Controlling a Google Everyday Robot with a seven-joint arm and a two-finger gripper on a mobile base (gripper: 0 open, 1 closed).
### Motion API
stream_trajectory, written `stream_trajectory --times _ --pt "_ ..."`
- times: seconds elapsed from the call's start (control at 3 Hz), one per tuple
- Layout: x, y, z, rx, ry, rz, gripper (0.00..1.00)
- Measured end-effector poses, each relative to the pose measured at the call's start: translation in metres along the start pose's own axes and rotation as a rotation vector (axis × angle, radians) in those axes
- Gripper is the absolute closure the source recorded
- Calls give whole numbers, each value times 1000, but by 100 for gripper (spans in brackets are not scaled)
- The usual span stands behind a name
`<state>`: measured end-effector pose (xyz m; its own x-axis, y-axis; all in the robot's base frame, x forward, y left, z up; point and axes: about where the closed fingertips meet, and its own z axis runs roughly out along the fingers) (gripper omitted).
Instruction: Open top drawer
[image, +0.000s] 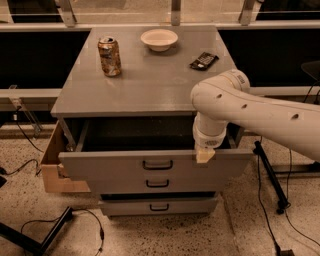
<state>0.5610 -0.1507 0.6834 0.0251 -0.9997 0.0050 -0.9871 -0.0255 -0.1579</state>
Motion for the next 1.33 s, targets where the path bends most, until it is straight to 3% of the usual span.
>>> stream_trajectory --times 0.33,0.67,1.0,1.33 --pt "0 1 1 -1 1 0 15" --pt "0 0 0 -1 1 0 0" --pt "0 0 0 -2 1 0 0" --pt "-4 11 5 -51 0 -24 0"
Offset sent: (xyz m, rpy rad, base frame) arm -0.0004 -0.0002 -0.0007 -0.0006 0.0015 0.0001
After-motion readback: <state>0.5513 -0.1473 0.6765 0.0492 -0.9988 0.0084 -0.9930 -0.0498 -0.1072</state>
